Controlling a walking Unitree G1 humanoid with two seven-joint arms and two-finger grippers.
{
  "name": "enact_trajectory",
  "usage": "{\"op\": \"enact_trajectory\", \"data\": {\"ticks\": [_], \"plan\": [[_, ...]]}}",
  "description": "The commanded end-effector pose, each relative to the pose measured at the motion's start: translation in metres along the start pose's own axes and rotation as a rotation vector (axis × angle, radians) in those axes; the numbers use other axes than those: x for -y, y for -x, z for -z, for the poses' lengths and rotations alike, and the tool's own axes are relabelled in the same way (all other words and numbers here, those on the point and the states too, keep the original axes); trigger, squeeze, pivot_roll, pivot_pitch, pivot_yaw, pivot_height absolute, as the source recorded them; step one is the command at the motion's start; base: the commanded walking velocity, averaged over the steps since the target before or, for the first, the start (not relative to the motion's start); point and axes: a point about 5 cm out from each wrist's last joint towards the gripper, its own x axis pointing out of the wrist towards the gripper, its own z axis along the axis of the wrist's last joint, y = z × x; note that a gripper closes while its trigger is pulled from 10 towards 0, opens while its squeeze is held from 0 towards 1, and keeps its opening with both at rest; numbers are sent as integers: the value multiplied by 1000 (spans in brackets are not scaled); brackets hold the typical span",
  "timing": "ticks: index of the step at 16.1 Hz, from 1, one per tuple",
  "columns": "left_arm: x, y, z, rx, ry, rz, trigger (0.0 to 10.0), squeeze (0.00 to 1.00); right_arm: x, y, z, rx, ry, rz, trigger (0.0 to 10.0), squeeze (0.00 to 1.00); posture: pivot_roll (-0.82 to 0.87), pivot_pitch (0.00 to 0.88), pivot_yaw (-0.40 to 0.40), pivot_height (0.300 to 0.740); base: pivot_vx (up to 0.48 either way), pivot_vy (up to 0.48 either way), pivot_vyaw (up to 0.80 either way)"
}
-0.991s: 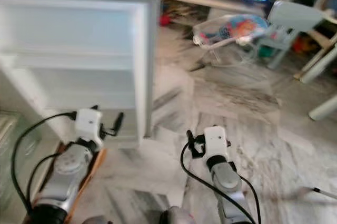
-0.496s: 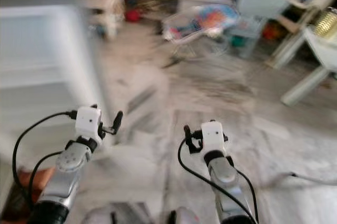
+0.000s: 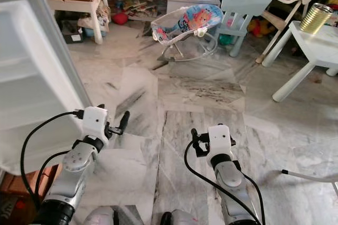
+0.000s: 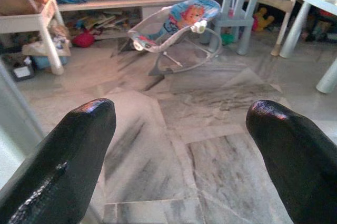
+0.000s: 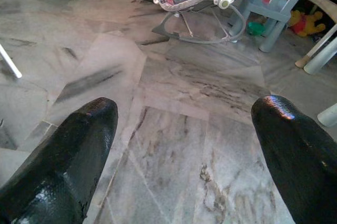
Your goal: Restocking fridge
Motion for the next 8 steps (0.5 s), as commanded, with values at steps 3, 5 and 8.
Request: {"op": "enact_trajectory", "data": {"ticks": [3, 5, 8], "plan": [[4, 14, 4, 1, 1, 20, 10000, 0, 0, 0, 0, 3, 0, 0, 10000, 0, 129, 97, -80, 740, 0, 0, 0], [1, 24, 9, -18, -15, 7, 10000, 0, 0, -2, -1, 1, -4, 1, 10000, 0, 138, 103, -78, 740, 0, 0, -800], [-2, 33, 4, -7, -24, 0, 10000, 0, 1, -5, -9, 35, 5, 0, 10000, 0, 146, 115, -81, 740, 0, 0, -800]]}}
